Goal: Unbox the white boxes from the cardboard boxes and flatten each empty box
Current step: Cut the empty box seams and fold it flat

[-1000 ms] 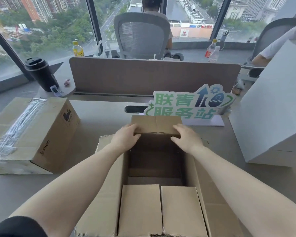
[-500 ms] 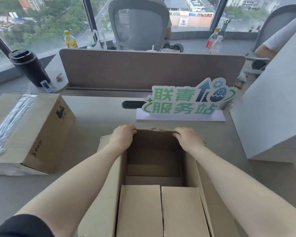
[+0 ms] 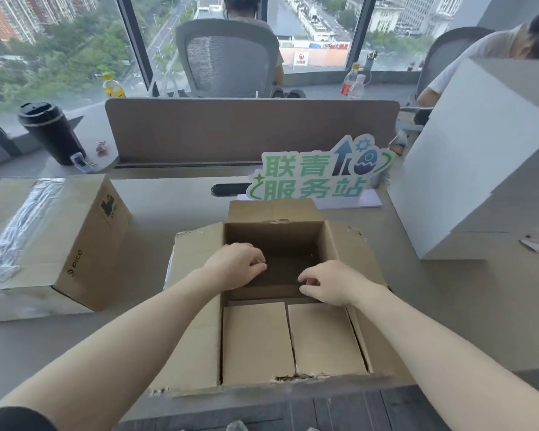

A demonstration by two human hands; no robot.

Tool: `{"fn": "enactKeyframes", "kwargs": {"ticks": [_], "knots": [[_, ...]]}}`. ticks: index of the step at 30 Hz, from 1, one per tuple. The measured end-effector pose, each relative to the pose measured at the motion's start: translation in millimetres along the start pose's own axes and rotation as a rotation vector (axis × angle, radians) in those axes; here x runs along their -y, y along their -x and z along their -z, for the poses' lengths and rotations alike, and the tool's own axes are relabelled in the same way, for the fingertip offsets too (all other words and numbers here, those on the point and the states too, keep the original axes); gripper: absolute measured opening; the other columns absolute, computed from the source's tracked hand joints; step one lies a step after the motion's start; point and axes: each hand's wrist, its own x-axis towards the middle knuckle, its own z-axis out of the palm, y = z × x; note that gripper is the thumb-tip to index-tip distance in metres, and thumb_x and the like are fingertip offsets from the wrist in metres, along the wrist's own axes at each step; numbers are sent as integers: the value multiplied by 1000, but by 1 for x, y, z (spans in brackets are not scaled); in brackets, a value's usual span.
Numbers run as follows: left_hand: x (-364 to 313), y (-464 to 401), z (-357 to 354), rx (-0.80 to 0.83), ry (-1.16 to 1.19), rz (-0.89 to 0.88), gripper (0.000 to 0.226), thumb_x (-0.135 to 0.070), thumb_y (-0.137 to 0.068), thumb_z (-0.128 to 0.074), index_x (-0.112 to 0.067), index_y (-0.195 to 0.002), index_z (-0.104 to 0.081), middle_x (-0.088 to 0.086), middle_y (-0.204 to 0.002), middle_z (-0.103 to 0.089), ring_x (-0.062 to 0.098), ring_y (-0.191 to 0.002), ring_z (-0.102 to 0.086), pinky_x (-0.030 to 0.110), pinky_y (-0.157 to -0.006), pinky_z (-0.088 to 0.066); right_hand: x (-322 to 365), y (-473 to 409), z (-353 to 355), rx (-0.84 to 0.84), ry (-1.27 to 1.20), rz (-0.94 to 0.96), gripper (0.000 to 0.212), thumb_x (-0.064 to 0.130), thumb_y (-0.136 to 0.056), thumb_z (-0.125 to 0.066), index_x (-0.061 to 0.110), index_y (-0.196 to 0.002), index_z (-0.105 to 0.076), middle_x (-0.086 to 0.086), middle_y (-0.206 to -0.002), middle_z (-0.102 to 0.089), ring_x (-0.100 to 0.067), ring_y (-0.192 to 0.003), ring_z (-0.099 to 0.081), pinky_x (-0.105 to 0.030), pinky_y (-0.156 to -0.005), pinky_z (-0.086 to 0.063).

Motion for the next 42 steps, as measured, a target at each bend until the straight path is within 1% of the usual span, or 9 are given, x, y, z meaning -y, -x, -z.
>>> {"fn": "enactKeyframes", "kwargs": {"ticks": [7,12,16,18,23,25,32,36,42], "knots": [[-28,45,3,246,49,133,37,-52,-85,-63,-23,-105,-74,-8,-100,-70,12,-93,-62,29,-81,-52,14,33,6,124,59,26,51,44,-93,-55,23,-139,-55,3,-134,-61,-19,-120,-57,-29,-94,-44],[-46,77,20,87,142,134,16,-38,-85,-70,-22,-84,-73,-12,-77,-62,11,-79,-58,23,-65,-41,9,57,14,-99,-49,112,29,39,-85,-63,23,-108,-71,6,-105,-68,-16,-96,-60,-33,-85,-51],[-75,114,38,-19,378,248,47,-50,-93,-59,-20,-57,-62,-4,-61,-54,15,-61,-50,28,-62,-38,11,93,25,-265,-249,207,25,38,-93,-62,22,-75,-70,10,-72,-64,-9,-71,-58,-30,-71,-48],[-86,134,44,39,475,301,44,-48,-96,-53,-20,-68,-72,-5,-75,-66,10,-74,-59,27,-71,-43,15,114,28,-216,-393,206,43,44,-97,-56,21,-61,-62,11,-58,-55,-8,-60,-52,-31,-68,-44],[-89,172,28,350,512,280,9,-30,-86,-73,-25,-91,-78,-10,-97,-73,9,-99,-63,24,-93,-48,17,148,19,108,-544,133,36,44,-98,-55,24,-77,-78,4,-91,-74,-17,-92,-68,-37,-91,-53],[-89,181,15,407,481,299,32,-28,-84,-76,-27,-115,-70,-9,-125,-65,7,-117,-56,21,-98,-40,17,153,7,171,-490,136,22,37,-95,-62,25,-86,-78,4,-93,-74,-13,-90,-67,-30,-85,-53],[-82,179,-44,260,-9,226,67,-45,-80,-73,-26,-139,-51,-8,-141,-53,14,-130,-47,37,-116,-25,27,153,-50,129,-157,27,68,43,-84,-71,26,-145,-47,3,-142,-54,-16,-128,-52,-29,-107,-41],[-76,175,-71,145,-189,164,45,-49,-84,-66,-32,-125,-60,-7,-124,-60,14,-122,-54,51,-118,-3,33,145,-77,-25,111,27,51,43,-89,-64,26,-136,-55,1,-131,-63,-24,-122,-55,-29,-96,-41],[-65,178,-111,-228,-146,107,4,-22,-83,-69,-24,-87,-68,-6,-85,-64,22,-89,-66,52,-113,-7,29,133,-118,-420,148,98,12,25,-84,-75,17,-92,-71,-2,-87,-73,-27,-82,-67,-32,-73,-43]]}}
